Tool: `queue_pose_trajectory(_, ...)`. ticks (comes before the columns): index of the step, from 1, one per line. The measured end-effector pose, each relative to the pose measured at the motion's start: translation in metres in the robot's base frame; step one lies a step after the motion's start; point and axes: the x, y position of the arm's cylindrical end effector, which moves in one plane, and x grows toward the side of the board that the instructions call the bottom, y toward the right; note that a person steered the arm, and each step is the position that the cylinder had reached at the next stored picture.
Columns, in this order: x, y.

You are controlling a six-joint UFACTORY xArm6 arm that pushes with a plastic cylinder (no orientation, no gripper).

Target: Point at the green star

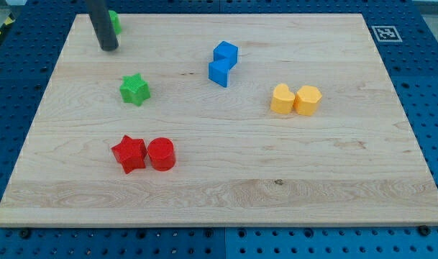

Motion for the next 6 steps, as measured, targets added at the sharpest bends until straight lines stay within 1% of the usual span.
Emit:
queue_pose_trajectory(1,0.013,0.010)
queue_pose_trajectory(3,0.013,0.011)
queue_pose_trajectory(5,0.029,0.046)
queue_pose_trajectory(6,0.029,0.047)
